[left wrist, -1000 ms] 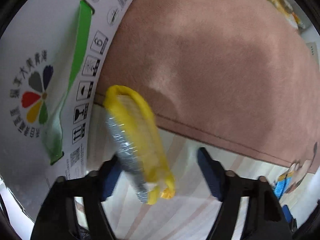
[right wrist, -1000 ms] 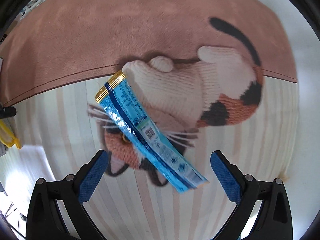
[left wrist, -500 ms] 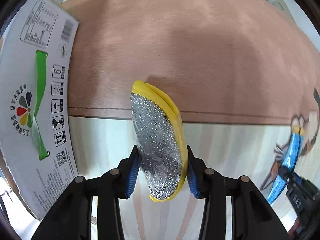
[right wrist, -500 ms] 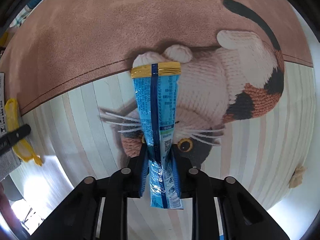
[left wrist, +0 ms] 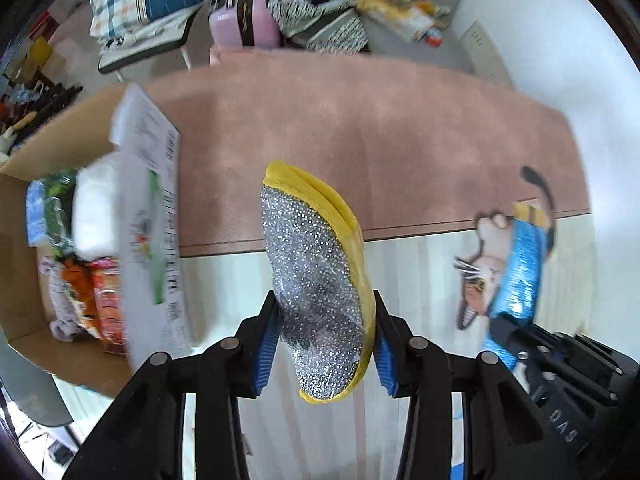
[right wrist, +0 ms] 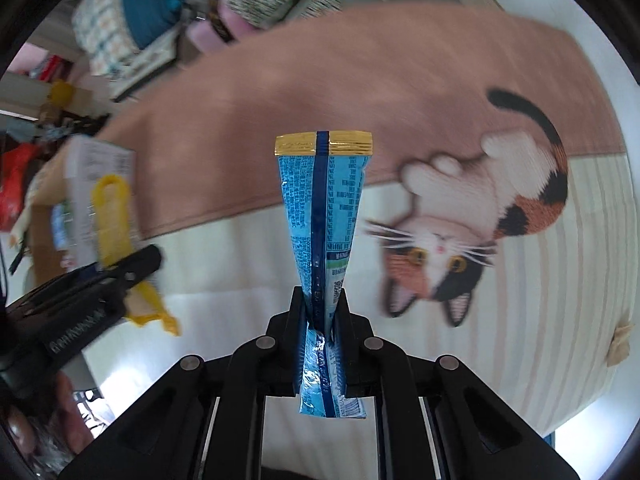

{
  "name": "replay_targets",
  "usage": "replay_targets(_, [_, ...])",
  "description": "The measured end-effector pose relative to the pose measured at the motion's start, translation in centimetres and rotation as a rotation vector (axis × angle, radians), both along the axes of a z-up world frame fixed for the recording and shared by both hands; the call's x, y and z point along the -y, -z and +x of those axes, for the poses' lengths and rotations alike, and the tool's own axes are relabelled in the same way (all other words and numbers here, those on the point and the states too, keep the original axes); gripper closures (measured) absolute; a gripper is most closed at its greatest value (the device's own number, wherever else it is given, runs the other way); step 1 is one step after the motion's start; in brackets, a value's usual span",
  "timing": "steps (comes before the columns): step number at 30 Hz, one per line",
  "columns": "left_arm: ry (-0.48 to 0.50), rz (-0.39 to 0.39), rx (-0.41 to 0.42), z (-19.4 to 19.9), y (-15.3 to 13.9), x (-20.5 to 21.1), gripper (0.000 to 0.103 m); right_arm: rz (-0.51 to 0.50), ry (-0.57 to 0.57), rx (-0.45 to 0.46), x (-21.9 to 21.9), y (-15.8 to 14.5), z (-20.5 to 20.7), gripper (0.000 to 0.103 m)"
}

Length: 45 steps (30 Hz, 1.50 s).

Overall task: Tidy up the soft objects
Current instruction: 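Place the sponge and blue stick package into the box, open both tools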

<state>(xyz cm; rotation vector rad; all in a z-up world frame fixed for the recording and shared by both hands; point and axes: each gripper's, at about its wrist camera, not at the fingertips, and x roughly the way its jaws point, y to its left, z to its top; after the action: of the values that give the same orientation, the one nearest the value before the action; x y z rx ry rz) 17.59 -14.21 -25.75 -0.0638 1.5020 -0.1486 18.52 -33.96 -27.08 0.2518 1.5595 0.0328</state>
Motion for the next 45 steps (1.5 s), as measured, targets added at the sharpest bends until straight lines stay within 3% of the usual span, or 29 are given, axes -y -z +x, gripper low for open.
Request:
replay_targets(7, [-0.045, 0.005, 0.121, -0.1, -7.9, -9.9, 0.065, 0.084, -0.09, 0.119, -10.7, -6.8, -0.9, 0.09])
replay_targets(13, [-0.146, 0.05, 0.13, -0.6, -8.8, -21.3, 0.065, 0.115, -0.151, 0.16, -21.6, -9.5, -1.7, 0.09])
replay_targets(18, [-0.189, 0.096, 0.08, -0.5, -6.9, -28.6, 0.064, 0.085, -0.146, 0.158, -28.9, -8.3, -0.4, 0.09])
replay_targets(23, [-0.195, 0.107, -0.028, 0.8, -2.4, -33.2, 0.064, 0.017, -0.116, 0.126, -33.3, -4.9, 1.0, 0.09])
replay_targets(29, [-0.182, 0.102, -0.155, 2.3, 3.3, -35.8, 0.064, -0.123, -0.137, 0.117, -34.8, -1.1, 2.8, 0.09])
replay_targets(38, [-0.174, 0.125, -0.284, 3.7, 9.0, -37.1, 0.061, -0.193, -0.125, 0.066, -35.0, 2.8, 4.0, 0.089])
replay_targets(40, [-0.183, 0.146, -0.286, 3.6, 9.1, -37.1, 0.061, -0.206, -0.147, 0.048, -35.3, 3.4, 4.1, 0.086])
replay_targets(43, [-0.206, 0.101, -0.277, 3.5, 8.6, -37.2, 0.051, -0.228, -0.172, 0.051, -35.7, 3.4, 3.8, 0.064])
replay_targets(45, [-0.222, 0.083, -0.268, 3.4, 8.0, -37.3, 0.051, -0.207, -0.178, 0.042, -35.8, 3.2, 3.5, 0.05])
